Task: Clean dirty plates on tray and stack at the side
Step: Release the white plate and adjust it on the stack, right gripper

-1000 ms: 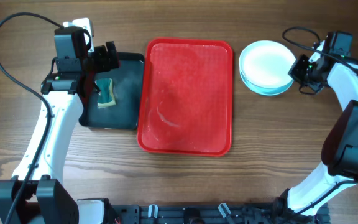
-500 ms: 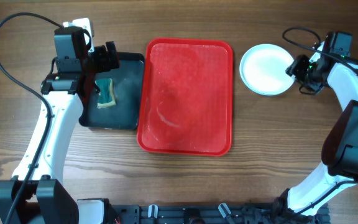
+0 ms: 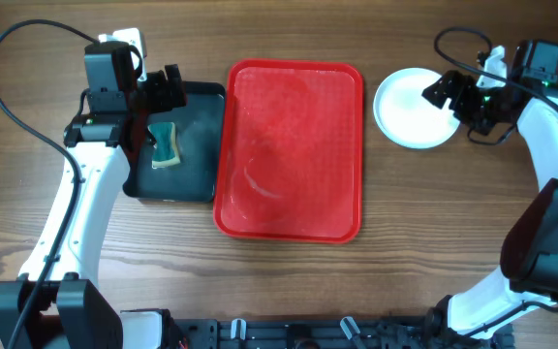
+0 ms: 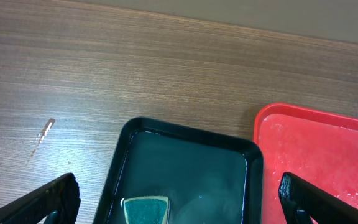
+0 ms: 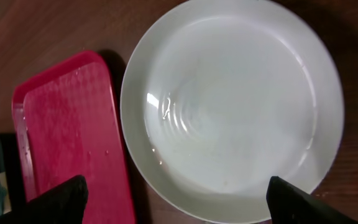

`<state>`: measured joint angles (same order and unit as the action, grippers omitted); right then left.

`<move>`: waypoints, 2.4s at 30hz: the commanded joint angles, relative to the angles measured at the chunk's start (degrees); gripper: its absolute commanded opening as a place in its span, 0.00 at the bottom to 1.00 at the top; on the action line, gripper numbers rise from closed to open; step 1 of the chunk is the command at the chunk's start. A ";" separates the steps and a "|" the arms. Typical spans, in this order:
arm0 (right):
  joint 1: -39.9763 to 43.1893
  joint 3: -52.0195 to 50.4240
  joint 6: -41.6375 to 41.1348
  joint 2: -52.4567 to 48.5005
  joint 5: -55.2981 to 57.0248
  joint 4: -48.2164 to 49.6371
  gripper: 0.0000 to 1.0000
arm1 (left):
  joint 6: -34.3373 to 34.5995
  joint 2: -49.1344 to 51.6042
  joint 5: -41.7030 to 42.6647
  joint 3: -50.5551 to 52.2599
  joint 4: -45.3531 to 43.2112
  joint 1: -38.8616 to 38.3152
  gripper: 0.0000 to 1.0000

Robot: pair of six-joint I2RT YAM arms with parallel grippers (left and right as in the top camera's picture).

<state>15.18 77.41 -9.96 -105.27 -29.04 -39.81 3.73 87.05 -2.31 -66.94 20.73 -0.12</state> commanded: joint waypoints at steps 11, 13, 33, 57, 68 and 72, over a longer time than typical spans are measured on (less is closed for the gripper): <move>-13.20 -0.15 5.46 1.01 14.78 -3.98 0.89 | 0.13 0.33 -0.35 -0.24 -0.13 0.39 1.00; -15.04 -0.17 5.49 0.70 15.98 -3.89 0.78 | 0.13 0.33 -0.35 -0.24 -0.13 0.39 1.00; -16.68 -0.17 -34.97 0.48 17.05 -1.97 1.00 | 0.13 0.33 -0.35 -0.24 -0.13 0.39 1.00; -16.68 -0.17 -36.72 0.48 17.05 0.13 1.00 | 0.13 0.33 -0.35 -0.24 -0.13 0.39 1.00; -16.68 -0.17 -36.72 0.48 17.05 0.13 1.00 | 0.13 0.33 -0.37 -0.24 -0.13 0.39 1.00; -16.65 -0.17 -36.72 0.48 17.05 0.13 1.00 | 0.13 0.33 -0.35 -0.24 -0.13 0.39 1.00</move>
<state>-1.41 77.38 -45.87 -105.27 -12.14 -39.94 3.73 87.05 -2.31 -66.94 20.73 -0.12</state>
